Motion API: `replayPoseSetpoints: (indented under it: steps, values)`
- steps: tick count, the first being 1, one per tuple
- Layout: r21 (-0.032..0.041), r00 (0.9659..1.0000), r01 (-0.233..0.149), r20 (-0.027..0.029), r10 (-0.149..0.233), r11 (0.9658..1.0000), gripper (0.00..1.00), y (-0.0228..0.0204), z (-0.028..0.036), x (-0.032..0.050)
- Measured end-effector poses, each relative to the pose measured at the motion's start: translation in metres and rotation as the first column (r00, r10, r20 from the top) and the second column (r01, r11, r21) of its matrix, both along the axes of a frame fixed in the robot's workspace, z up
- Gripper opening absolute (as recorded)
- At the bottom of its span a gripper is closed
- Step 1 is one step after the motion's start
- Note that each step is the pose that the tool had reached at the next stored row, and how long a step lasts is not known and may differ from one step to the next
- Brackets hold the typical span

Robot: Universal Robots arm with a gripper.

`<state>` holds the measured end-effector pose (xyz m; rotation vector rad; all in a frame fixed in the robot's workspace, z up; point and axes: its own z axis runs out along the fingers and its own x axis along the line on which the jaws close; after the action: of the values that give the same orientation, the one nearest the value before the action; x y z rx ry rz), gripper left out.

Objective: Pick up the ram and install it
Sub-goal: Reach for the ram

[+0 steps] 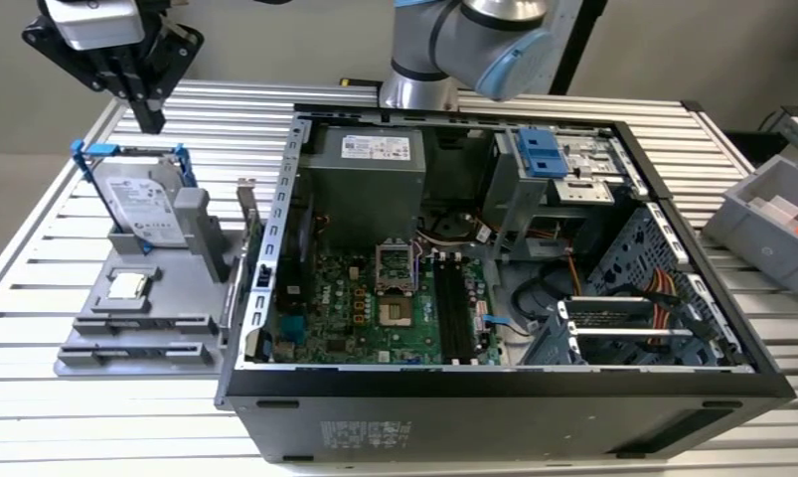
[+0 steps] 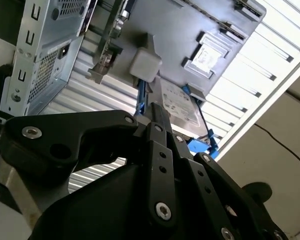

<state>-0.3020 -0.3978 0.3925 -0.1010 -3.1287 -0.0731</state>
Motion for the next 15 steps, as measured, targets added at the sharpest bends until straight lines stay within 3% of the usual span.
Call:
replayPoseSetpoints:
  steps: [15]
  values:
    - [0.0001, 1.0000, 0.000, 0.0001, 0.000, 1.0000, 0.00, 0.0001, -0.0001, -0.0151]
